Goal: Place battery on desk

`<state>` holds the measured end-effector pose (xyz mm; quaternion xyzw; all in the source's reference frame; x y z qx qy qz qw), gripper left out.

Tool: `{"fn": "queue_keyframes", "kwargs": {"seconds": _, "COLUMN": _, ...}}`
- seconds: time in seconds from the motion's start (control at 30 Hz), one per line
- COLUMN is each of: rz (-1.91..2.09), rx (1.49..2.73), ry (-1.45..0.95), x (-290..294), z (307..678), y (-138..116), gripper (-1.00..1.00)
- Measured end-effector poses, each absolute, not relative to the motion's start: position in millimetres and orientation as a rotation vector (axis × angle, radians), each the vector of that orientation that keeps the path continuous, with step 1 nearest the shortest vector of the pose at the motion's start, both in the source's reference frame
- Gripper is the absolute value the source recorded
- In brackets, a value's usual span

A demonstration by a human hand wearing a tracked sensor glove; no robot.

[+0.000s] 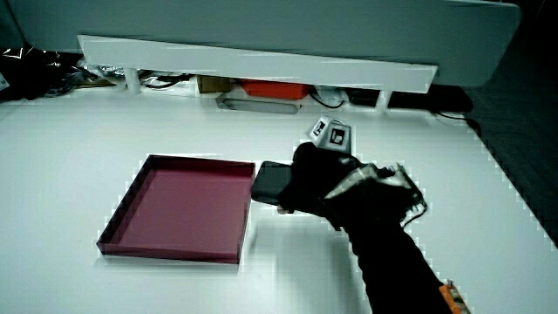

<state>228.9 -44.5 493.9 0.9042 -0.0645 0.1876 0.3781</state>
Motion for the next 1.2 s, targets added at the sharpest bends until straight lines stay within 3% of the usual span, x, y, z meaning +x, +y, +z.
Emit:
{"fn": "queue_keyframes", "kwargs": {"seconds": 0.6, "rz": 0.399, "rx": 2.252, "ry": -0.026, "x": 254, "z": 552, "y": -33, "gripper": 0.0}}
{"fn": "queue_keyframes", "kwargs": {"seconds": 0.77, "rz": 0.433, "rx": 2.252, "ry": -0.019, "x": 254, "z": 549, "y": -34, "gripper": 0.0}}
{"fn": "queue_keyframes", "kwargs": {"seconds": 1.2, "rz": 0.392, "rx": 2.17, "ry": -0.005, "x": 255, "z": 549, "y": -32, "gripper": -0.62}}
